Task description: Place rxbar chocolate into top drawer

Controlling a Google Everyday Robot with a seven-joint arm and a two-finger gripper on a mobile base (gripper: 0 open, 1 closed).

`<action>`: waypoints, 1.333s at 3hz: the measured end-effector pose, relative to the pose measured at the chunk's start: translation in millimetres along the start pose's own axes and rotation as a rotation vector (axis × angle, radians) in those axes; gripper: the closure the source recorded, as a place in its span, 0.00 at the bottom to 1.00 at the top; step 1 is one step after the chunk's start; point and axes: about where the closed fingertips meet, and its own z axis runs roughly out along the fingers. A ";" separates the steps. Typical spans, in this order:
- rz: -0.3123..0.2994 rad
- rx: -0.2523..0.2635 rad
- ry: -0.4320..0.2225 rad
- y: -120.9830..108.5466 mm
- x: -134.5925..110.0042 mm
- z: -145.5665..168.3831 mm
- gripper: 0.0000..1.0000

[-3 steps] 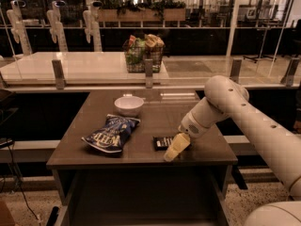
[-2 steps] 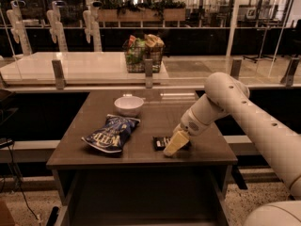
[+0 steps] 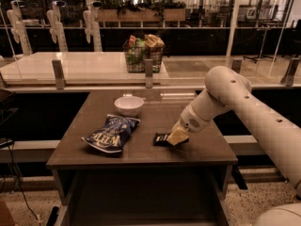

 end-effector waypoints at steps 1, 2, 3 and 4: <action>-0.013 0.002 -0.024 10.9 -5.3 -15.4 1.00; -0.016 -0.006 -0.042 29.6 -5.2 -32.1 1.00; -0.001 -0.040 -0.071 58.8 -0.4 -44.8 1.00; 0.023 -0.108 -0.089 102.8 8.7 -54.9 1.00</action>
Offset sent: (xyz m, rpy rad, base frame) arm -0.0694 -0.0073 0.0474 0.0567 -0.0276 0.0246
